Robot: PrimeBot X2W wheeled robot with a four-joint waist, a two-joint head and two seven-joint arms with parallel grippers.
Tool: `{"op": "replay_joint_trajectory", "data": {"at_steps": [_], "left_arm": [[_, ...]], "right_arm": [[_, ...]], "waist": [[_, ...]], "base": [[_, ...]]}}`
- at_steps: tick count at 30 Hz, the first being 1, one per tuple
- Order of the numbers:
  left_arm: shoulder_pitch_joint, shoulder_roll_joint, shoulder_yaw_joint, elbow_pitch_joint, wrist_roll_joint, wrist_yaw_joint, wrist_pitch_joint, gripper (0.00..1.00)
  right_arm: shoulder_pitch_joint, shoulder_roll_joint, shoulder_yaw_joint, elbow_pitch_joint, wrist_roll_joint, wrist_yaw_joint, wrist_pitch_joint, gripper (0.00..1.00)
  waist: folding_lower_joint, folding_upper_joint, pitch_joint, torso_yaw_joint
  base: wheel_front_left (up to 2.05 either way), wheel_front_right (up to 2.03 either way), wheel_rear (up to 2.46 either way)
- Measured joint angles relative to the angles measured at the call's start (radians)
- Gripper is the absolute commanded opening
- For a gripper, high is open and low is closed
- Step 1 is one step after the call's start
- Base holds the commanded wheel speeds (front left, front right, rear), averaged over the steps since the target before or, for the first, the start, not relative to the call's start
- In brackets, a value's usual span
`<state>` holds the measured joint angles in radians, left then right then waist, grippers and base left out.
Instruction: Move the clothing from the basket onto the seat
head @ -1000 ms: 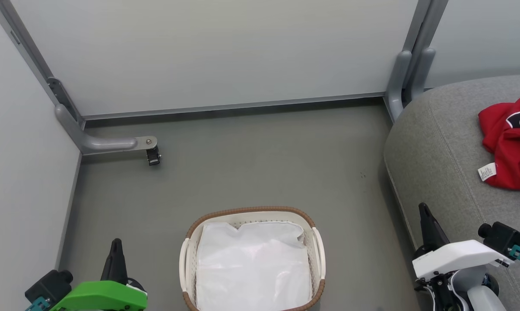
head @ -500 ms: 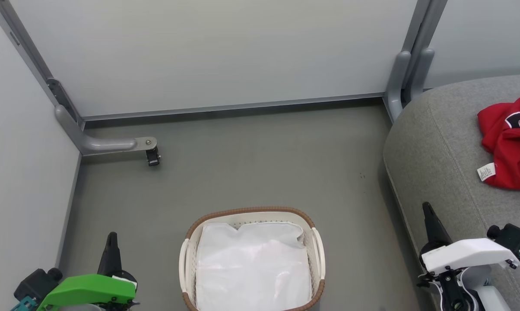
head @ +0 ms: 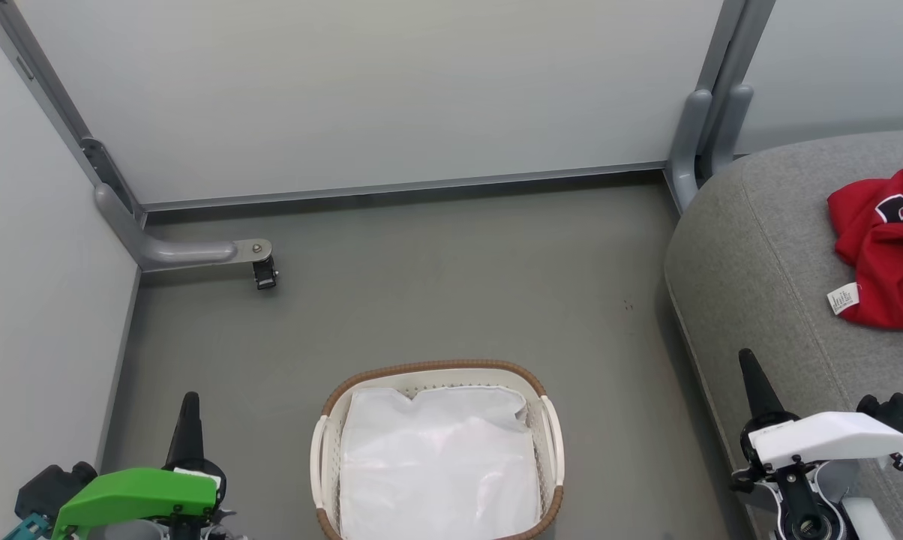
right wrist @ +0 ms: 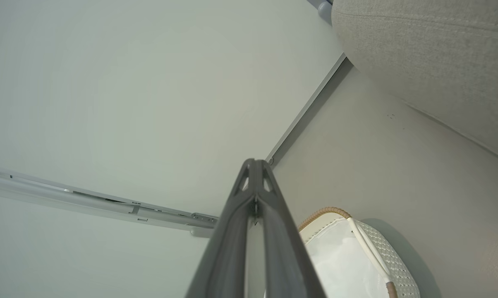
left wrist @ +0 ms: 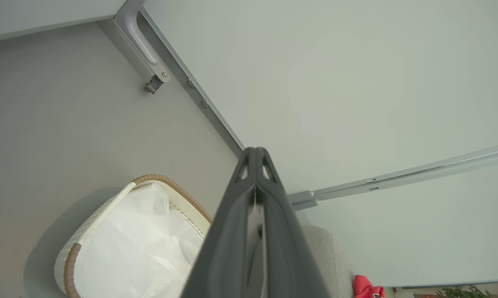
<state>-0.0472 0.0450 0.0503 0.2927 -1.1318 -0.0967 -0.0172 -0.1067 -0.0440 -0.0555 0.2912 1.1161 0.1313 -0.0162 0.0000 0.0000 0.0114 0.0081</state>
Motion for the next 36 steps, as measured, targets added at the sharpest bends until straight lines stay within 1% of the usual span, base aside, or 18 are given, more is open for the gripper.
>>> {"op": "replay_joint_trajectory", "data": {"at_steps": [18, 36], "left_arm": [[-0.017, 0.000, 0.020, -0.017, -0.170, -0.010, 0.048, 0.00], [-0.033, 0.001, 0.042, -0.030, -0.309, -0.019, 0.086, 0.00]], "right_arm": [[0.000, -0.001, -0.021, -0.016, 0.172, 0.000, 0.044, 0.00], [-0.001, -0.002, -0.037, -0.028, 0.318, 0.000, 0.084, 0.00]], "waist": [[0.0000, 0.0000, -0.002, -0.002], [0.0000, 0.0000, -0.005, -0.005]], "base": [[0.00, 0.00, 0.00], [0.00, 0.00, 0.00]]}}
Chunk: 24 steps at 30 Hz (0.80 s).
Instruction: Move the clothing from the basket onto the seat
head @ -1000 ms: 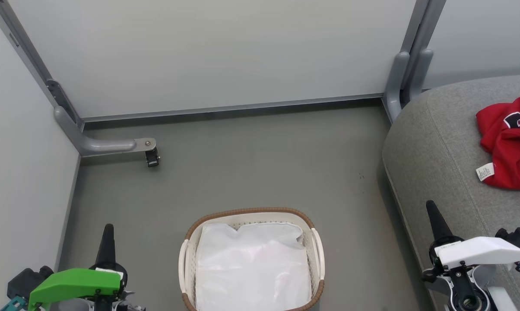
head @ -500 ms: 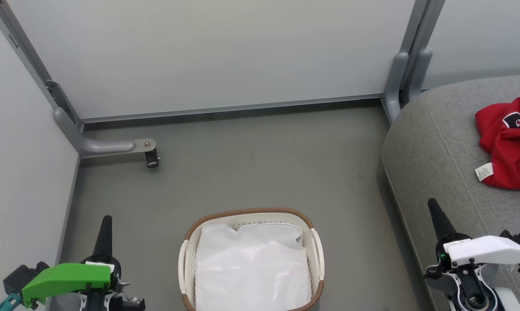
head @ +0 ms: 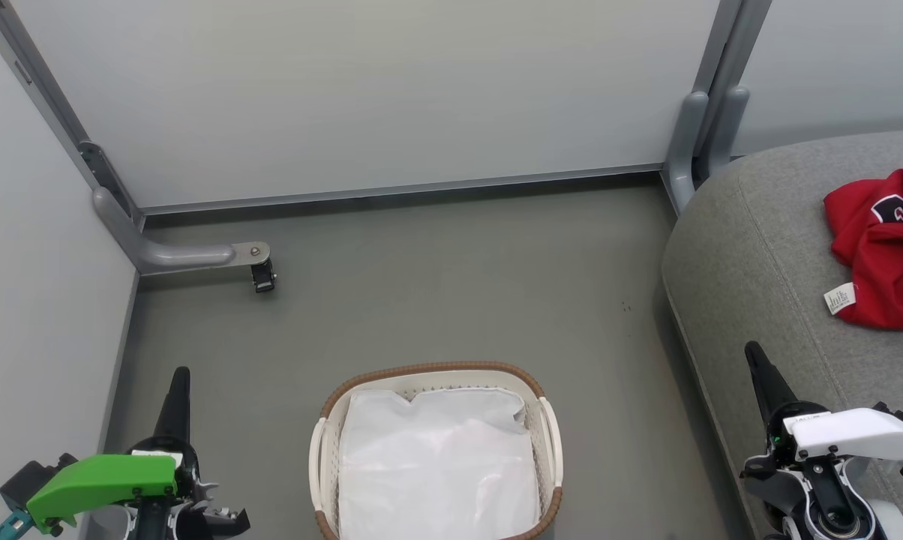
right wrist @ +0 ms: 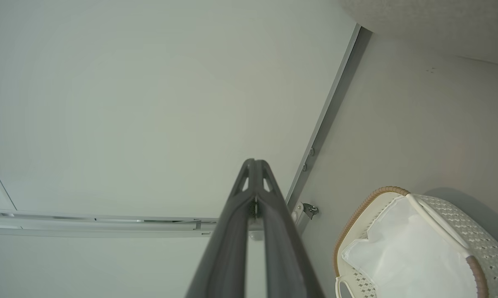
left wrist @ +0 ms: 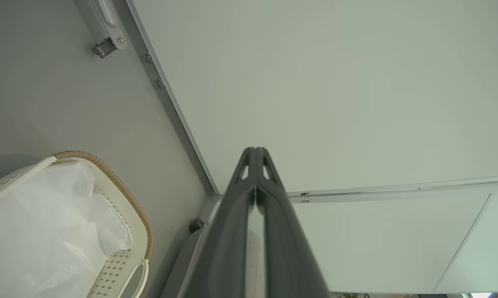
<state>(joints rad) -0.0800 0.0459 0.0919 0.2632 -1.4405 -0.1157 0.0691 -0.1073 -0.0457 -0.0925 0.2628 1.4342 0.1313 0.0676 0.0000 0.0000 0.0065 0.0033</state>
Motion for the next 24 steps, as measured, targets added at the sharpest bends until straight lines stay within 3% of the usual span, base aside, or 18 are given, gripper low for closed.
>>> {"op": "replay_joint_trajectory", "data": {"at_steps": [24], "left_arm": [[-0.020, 0.001, 0.021, -0.016, -0.160, -0.012, 0.044, 0.00]], "right_arm": [[-0.001, -0.001, -0.020, -0.015, 0.168, 0.000, 0.043, 0.00]], "waist": [[0.0000, 0.0000, -0.003, -0.003]], "base": [[0.00, 0.00, 0.00]]}}
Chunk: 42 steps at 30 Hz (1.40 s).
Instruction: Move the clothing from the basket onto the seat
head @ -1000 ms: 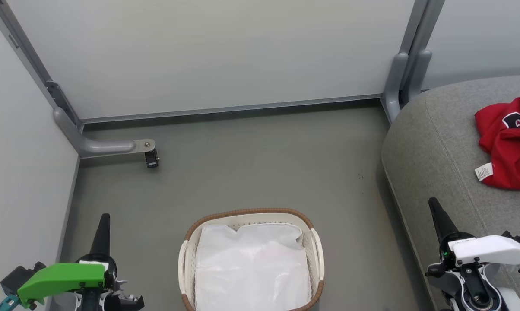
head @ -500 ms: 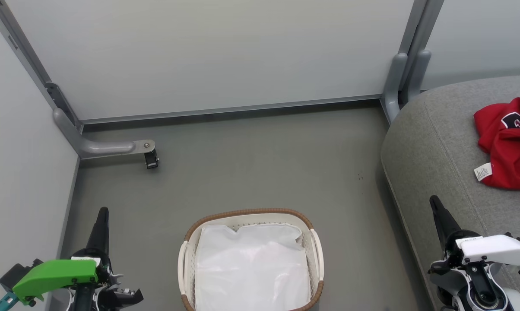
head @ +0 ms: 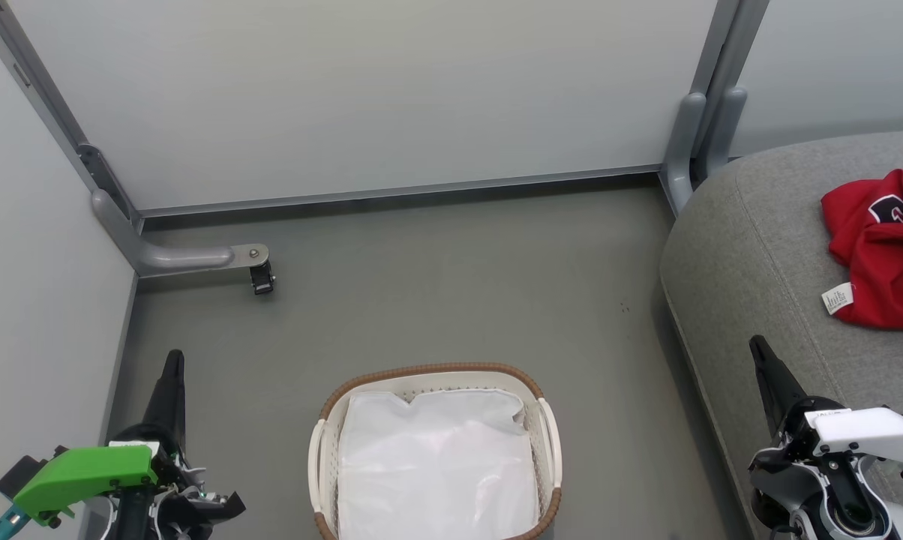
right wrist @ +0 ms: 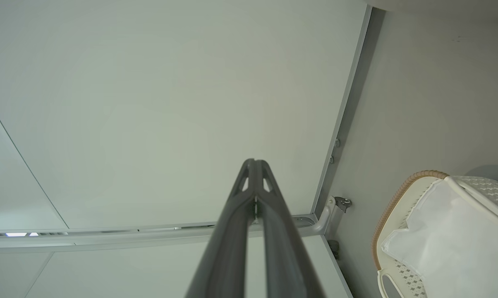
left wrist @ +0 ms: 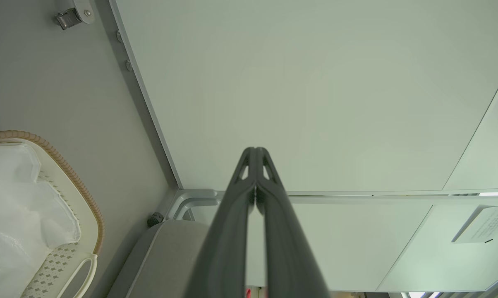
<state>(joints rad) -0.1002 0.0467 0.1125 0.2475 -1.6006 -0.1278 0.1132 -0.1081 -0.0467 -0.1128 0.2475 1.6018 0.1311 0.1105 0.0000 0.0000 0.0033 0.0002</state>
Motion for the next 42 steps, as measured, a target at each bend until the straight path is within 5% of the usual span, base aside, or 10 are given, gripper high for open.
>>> {"op": "replay_joint_trajectory", "data": {"at_steps": [42], "left_arm": [[-0.003, 0.000, 0.002, -0.002, -0.011, -0.001, 0.001, 0.00]], "right_arm": [[0.000, 0.000, -0.002, -0.001, 0.009, 0.000, 0.005, 0.00]], "waist": [[0.0000, 0.0000, 0.000, 0.000]], "base": [[0.00, 0.00, 0.00]]}}
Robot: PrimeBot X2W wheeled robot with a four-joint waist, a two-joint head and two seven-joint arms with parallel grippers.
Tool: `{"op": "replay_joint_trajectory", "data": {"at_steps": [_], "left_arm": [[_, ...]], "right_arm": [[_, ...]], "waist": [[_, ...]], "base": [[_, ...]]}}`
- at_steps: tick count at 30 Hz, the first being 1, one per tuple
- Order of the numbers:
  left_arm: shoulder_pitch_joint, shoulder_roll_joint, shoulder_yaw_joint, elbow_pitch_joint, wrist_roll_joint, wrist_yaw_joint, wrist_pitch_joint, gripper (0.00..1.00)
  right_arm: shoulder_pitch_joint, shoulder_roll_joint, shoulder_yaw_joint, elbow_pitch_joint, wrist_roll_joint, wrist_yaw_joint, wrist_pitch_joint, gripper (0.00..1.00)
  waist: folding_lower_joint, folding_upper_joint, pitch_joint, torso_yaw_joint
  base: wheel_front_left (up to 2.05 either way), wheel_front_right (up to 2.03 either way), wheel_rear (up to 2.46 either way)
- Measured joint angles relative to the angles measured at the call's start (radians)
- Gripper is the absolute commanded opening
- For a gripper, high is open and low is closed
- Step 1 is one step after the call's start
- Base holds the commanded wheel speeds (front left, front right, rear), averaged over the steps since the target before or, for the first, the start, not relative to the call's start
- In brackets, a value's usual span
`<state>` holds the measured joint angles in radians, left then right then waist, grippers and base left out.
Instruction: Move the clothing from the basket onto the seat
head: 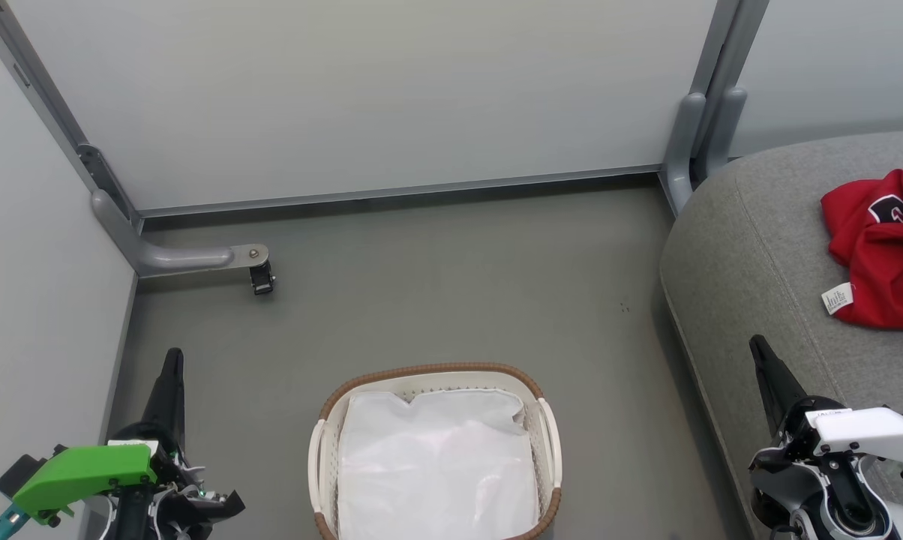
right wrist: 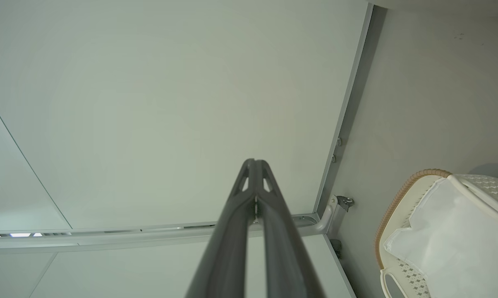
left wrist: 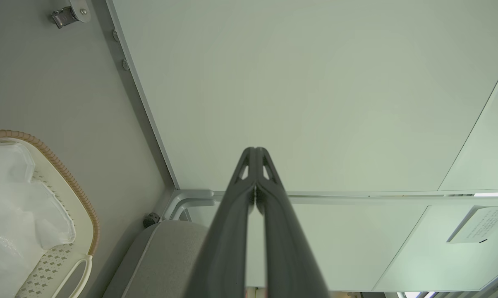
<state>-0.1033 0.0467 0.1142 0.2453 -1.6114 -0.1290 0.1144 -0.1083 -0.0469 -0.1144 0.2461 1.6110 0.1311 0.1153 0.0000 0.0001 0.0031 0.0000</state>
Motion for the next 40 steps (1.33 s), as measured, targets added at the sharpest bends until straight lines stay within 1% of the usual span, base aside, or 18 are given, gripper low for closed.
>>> {"op": "replay_joint_trajectory", "data": {"at_steps": [40], "left_arm": [[0.000, 0.000, 0.000, 0.000, 0.000, 0.000, 0.000, 0.00]], "right_arm": [[0.000, 0.000, 0.000, 0.000, 0.000, 0.000, 0.000, 0.00]], "waist": [[0.0000, 0.0000, 0.000, 0.000]], "base": [[0.00, 0.00, 0.00]]}}
